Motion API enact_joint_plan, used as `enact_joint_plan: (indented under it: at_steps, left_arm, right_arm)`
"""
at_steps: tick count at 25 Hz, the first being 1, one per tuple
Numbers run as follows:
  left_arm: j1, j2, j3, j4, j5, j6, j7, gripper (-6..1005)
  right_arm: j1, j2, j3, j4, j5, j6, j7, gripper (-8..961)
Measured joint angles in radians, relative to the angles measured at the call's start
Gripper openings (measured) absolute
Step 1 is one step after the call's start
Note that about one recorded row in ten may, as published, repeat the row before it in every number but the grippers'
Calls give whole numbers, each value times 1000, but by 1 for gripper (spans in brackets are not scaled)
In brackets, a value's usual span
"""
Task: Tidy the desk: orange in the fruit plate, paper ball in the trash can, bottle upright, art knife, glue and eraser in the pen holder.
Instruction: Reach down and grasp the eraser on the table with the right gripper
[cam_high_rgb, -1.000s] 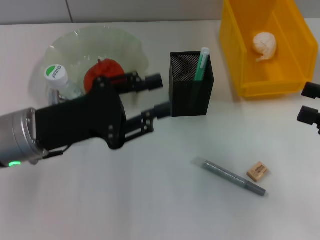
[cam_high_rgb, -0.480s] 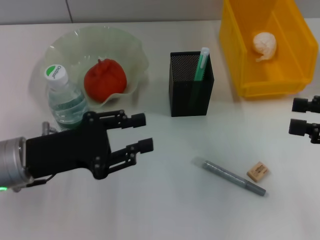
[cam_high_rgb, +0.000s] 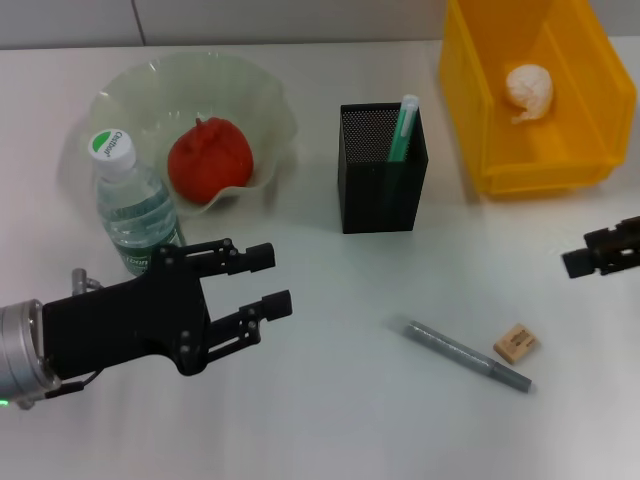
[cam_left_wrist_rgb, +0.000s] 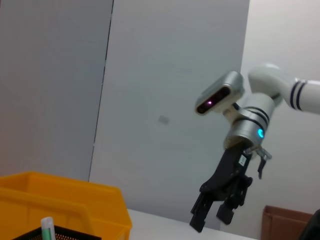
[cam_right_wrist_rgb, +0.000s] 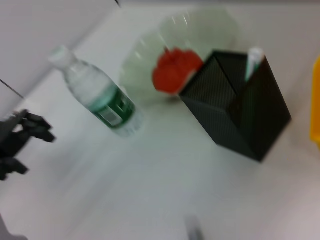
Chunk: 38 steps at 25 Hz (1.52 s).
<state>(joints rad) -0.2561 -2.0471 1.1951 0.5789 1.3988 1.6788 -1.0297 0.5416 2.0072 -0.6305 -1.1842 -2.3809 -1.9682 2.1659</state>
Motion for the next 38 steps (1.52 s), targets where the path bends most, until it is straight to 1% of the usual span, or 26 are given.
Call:
enact_joint_plan:
  at_steps: [1,2,6,10,11,12,14,15,16,17,20,21,22,25,26,27,32,38]
  left_arm:
    - [0,0,1,-7,0,-2,6,488]
    - [0,1,4,-13,0,-4,14,488]
    - [3,4,10,-24,19,-3,39,489]
    - [2,2,4,-24,95,-1,41,489]
    - [2,1,4,-24,107,-2,41,489]
    - [1,1,4,-24,115,-3,41,489]
    - [1,1,3,-29,130,-5,41,489]
    - [0,1,3,-32,131,-5,41,489]
    - [0,1,3,-33,132,-5,41,489]
    - [1,1,3,-34,132,-6,41,489]
    - [3,0,2,-34,132,-10,41,489]
    - [4,-1,2,-34,132,-13,41,489]
    - [4,-2,1,-34,132,-16,41,489]
    - [4,-7,1,-34,132,-26,42,488]
    - [4,-8,1,-34,132,-29,42,488]
    - [4,-9,1,-34,132,-32,42,488]
    - [1,-11,1,-34,132,-47,42,488]
    - [-4,-13,1,-34,132,-55,42,487]
  right_arm:
    - [52,-6,-54,26,-68,22,82,741]
    - [52,-6,-54,26,-68,22,82,741]
    - [159,-16,-150,118,-195,64,189,740]
    - [239,-10,-208,209,-270,105,220,740]
    - [261,-6,-244,242,-280,129,235,740]
    - [261,-6,-244,242,-280,129,235,740]
    - [288,-3,-305,283,-282,174,260,741]
    - [288,-3,-305,283,-282,174,260,741]
    - [300,0,-336,300,-282,204,273,741]
    - [300,0,-336,300,-282,204,273,741]
    - [323,5,-379,342,-283,253,288,741]
    - [340,9,-410,376,-285,289,295,740]
    - [340,9,-410,376,-285,289,295,740]
    - [358,21,-454,417,-294,333,305,740]
    - [369,28,-477,429,-297,348,307,740]
    - [369,28,-477,429,-297,348,307,741]
    - [389,45,-520,437,-307,351,311,741]
    - [402,51,-550,435,-329,316,340,740]
